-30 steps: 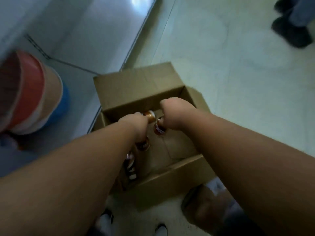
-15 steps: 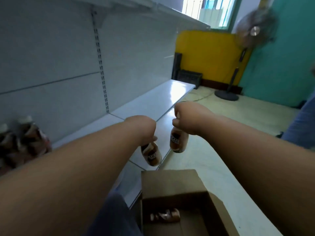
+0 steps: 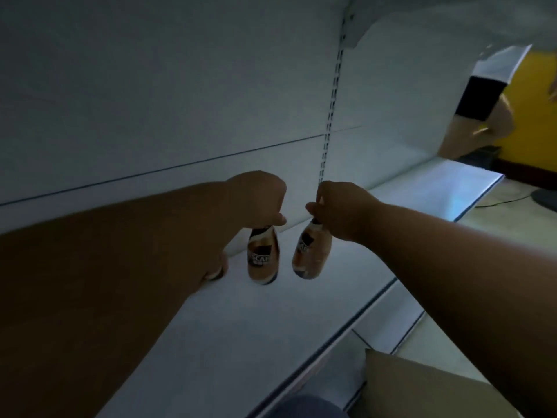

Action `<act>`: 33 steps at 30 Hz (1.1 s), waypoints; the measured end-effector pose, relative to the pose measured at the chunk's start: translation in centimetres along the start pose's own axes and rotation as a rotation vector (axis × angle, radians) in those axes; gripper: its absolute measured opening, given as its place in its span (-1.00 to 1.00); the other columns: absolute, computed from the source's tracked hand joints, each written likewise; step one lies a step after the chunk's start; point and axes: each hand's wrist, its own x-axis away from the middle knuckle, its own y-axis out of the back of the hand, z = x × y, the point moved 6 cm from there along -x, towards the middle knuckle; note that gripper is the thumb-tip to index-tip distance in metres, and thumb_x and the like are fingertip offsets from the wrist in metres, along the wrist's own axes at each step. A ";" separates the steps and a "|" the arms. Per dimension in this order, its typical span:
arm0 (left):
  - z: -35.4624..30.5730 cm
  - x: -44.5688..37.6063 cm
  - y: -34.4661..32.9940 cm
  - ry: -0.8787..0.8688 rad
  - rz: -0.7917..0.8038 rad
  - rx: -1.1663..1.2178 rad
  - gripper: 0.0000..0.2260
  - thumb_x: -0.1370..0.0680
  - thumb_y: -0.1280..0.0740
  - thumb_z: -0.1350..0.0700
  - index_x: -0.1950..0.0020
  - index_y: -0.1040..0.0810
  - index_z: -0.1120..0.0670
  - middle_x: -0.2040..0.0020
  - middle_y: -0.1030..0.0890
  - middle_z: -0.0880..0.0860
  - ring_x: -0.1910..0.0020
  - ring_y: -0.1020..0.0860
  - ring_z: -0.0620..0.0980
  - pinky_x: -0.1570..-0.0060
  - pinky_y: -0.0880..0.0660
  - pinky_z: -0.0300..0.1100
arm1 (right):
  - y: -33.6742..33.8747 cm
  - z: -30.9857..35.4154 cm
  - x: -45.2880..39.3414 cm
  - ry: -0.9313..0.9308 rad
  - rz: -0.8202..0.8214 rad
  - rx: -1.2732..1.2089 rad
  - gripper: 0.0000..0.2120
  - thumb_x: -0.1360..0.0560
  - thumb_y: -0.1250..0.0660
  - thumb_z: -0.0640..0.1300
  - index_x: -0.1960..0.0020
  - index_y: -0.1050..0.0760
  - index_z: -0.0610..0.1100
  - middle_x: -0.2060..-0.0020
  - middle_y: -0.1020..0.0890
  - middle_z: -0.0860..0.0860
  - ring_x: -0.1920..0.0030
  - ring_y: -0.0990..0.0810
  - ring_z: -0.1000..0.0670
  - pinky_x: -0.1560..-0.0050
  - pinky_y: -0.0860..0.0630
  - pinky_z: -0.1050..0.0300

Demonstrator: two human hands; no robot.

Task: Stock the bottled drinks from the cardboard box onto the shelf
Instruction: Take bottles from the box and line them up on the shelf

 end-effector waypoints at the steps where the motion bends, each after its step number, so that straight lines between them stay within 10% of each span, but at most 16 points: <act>1: 1.1 -0.3 -0.5 0.011 -0.007 0.021 -0.69 -0.51 -0.38 -0.05 -0.04 -0.56 0.19 0.02 -0.59 0.12 0.06 -0.54 0.06 0.20 -0.37 -0.13 | -1.0 0.7 -1.0 0.001 0.008 -0.026 -0.70 -0.61 -0.19 0.02 -0.18 -0.43 -0.20 -0.07 -0.56 -0.15 -0.01 -0.55 -0.10 0.03 -0.51 0.05; 14: 7.4 -2.7 -4.6 0.069 -0.051 -0.010 -0.79 -0.50 -0.37 0.10 -0.09 -0.51 0.12 0.08 -0.52 0.07 0.10 -0.53 0.07 0.10 -0.49 -0.06 | -7.4 5.4 -9.0 0.015 -0.021 -0.219 -0.79 -0.59 -0.21 -0.12 -0.19 -0.44 -0.15 0.06 -0.49 -0.08 0.15 -0.50 -0.04 0.30 -0.44 0.18; 21: 7.2 -1.3 -3.6 0.161 -0.178 -0.108 -0.81 -0.51 -0.33 0.13 -0.04 -0.37 0.08 0.06 -0.45 0.10 0.17 -0.42 0.04 0.22 -0.36 -0.10 | -7.4 5.6 -8.7 0.046 0.005 -0.296 -0.51 -0.56 -0.28 -0.16 -0.44 -0.22 -0.06 -0.12 -0.51 -0.14 0.04 -0.54 -0.10 0.10 -0.57 0.05; 33: -9.3 4.4 -5.0 -0.163 -0.244 0.073 -0.73 -0.54 -0.25 0.07 -0.23 -0.43 0.07 -0.13 -0.51 0.06 -0.07 -0.50 0.08 -0.05 -0.46 -0.01 | 0.5 -2.9 7.6 -0.010 -0.155 0.240 -0.50 -0.49 -0.34 0.00 -0.37 -0.34 -0.11 -0.22 -0.47 -0.12 -0.20 -0.46 -0.15 -0.16 -0.49 -0.10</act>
